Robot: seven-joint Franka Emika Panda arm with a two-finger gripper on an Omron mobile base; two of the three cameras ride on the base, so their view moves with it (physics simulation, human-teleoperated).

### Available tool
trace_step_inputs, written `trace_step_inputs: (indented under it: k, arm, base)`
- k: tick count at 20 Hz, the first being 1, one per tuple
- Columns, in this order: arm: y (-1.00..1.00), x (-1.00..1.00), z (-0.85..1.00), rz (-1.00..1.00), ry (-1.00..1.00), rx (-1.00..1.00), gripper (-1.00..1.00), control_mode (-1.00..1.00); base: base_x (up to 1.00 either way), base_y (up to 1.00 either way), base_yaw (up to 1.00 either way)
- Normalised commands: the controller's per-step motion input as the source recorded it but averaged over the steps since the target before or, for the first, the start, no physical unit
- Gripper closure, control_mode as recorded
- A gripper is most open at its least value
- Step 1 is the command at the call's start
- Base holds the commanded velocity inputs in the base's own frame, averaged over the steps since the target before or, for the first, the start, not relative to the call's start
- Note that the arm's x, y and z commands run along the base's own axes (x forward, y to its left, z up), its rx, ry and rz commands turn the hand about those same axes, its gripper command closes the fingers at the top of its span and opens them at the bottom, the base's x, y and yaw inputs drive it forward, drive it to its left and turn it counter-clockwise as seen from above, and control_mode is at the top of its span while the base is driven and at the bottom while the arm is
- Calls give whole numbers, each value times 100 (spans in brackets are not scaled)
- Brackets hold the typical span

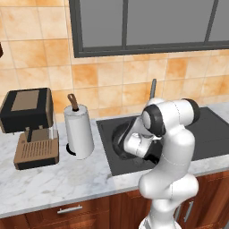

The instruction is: Move the pot and pan from the stove into the sink.

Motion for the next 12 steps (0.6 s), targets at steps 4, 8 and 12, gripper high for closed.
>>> trace_step_inputs:
  k: [4,8,12]
  arm:
    - [0,3,63,-5,0,2,-100,-100]
    - [0,0,94,-4,3,3,-100,-100]
    - [0,-3,100,-3,4,4,-100,-100]
  base:
    - [0,0,0]
    - [0,0,0]
    - [0,0,0]
